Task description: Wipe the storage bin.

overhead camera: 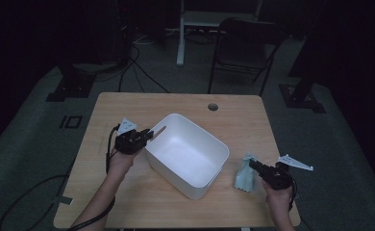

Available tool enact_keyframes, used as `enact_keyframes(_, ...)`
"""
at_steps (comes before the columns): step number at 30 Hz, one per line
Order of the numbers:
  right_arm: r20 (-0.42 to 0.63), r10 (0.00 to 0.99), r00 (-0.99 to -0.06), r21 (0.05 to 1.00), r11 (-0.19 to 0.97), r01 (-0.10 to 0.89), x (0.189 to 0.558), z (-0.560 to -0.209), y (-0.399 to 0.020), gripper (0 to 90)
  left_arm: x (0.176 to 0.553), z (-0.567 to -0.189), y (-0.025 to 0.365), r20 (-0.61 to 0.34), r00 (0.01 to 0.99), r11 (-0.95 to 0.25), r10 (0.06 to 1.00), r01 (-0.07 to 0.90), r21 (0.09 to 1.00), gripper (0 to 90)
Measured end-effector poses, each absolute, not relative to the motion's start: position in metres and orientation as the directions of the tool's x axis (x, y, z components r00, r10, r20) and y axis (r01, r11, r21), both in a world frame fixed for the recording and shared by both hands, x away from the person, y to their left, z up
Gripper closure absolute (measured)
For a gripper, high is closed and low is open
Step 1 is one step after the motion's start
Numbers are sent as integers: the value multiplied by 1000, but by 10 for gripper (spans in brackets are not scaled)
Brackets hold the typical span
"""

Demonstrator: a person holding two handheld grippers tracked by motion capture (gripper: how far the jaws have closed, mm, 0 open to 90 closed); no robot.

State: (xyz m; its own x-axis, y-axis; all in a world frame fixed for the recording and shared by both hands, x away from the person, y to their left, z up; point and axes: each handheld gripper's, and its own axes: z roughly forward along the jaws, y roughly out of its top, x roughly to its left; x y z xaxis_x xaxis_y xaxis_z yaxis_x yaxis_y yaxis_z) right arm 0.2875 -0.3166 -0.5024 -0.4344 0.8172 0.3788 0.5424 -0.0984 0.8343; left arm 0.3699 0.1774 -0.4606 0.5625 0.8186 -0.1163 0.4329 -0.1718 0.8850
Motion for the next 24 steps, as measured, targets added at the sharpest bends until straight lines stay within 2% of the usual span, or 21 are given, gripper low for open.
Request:
enact_keyframes(2,379,817,-435,834,-97,543,288,-502,-317,849,369,-459,174,-80,553,-198,829,424,884,865)
enact_keyframes(13,383,812,-441,833,-97,545,288,-501,-315,849,355,-462,196,-83,489,-150,869,418,896,870)
enact_keyframes(24,351,738,-576,872,-35,488,285,-475,-275,849,354,-465,200,-117,476,-100,871,406,908,863)
